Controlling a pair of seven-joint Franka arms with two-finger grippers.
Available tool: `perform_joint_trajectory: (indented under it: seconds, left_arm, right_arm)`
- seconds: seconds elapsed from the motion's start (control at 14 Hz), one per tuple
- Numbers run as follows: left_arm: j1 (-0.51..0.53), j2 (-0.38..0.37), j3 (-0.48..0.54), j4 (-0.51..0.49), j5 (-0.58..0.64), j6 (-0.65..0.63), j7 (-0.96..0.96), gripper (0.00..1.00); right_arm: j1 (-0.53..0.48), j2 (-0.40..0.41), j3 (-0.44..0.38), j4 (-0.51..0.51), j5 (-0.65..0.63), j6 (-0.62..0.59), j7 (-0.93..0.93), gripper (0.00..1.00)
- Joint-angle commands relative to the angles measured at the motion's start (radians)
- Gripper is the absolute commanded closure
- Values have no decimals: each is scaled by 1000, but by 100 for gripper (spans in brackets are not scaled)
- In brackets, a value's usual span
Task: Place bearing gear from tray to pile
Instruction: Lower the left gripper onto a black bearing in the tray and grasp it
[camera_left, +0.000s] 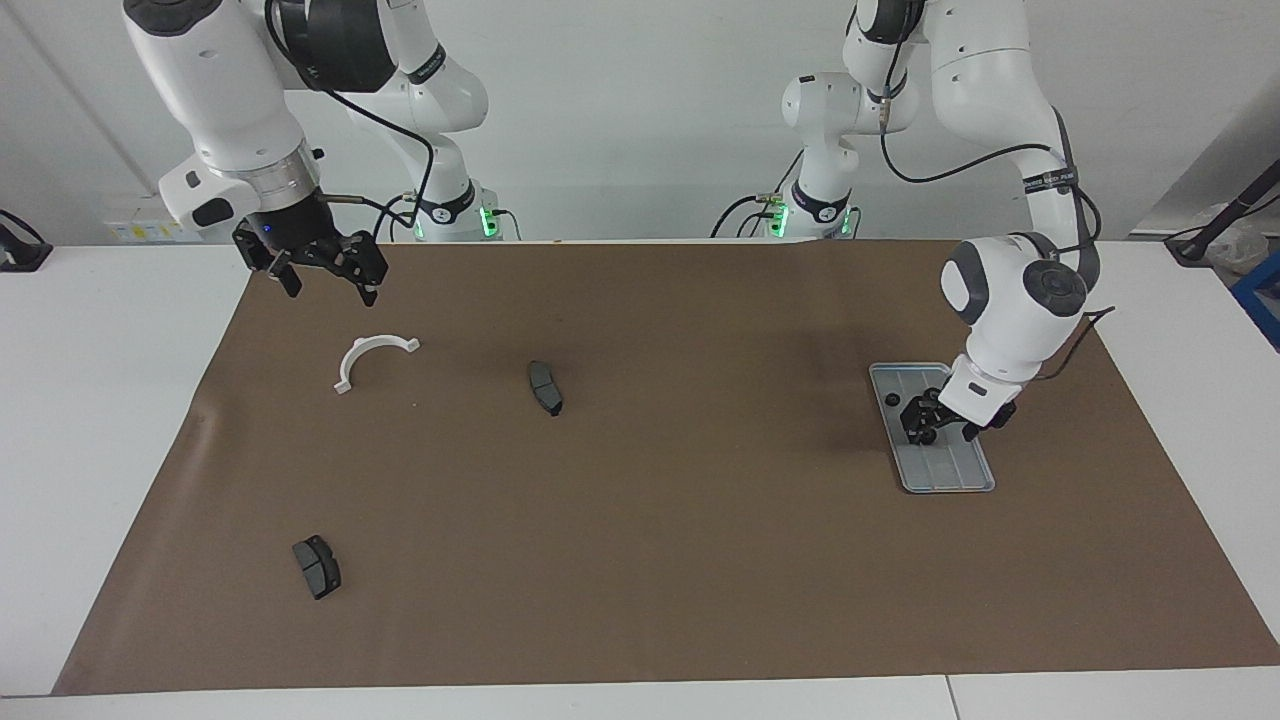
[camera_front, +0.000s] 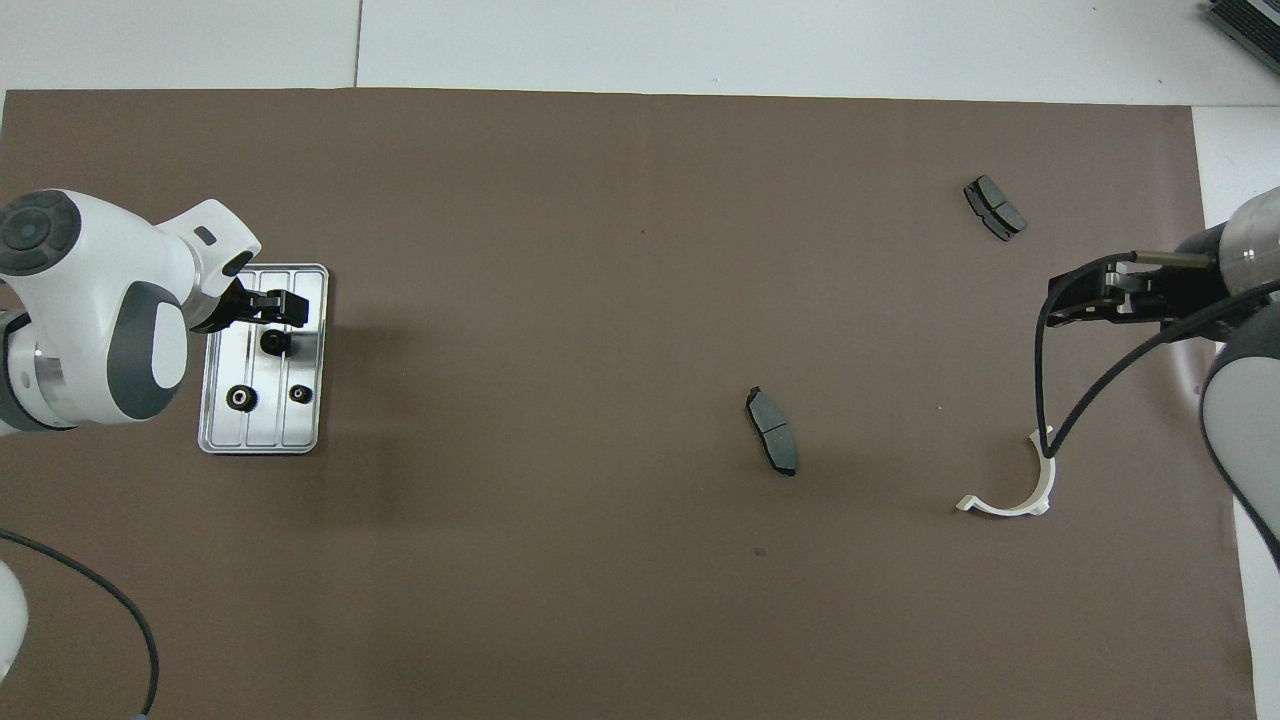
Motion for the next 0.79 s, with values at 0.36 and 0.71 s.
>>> perform_joint_trajectory:
  seconds: [0.36,0.71]
  left_arm:
    - [12,-28,-3,-97,9,56,-17,46]
    - [7,-28,-3,-115,9,73,-17,63]
  right_arm:
    - [-8,-19,7,-25,1,18,8,0]
    - [-8,-19,5,-24,1,18,8,0]
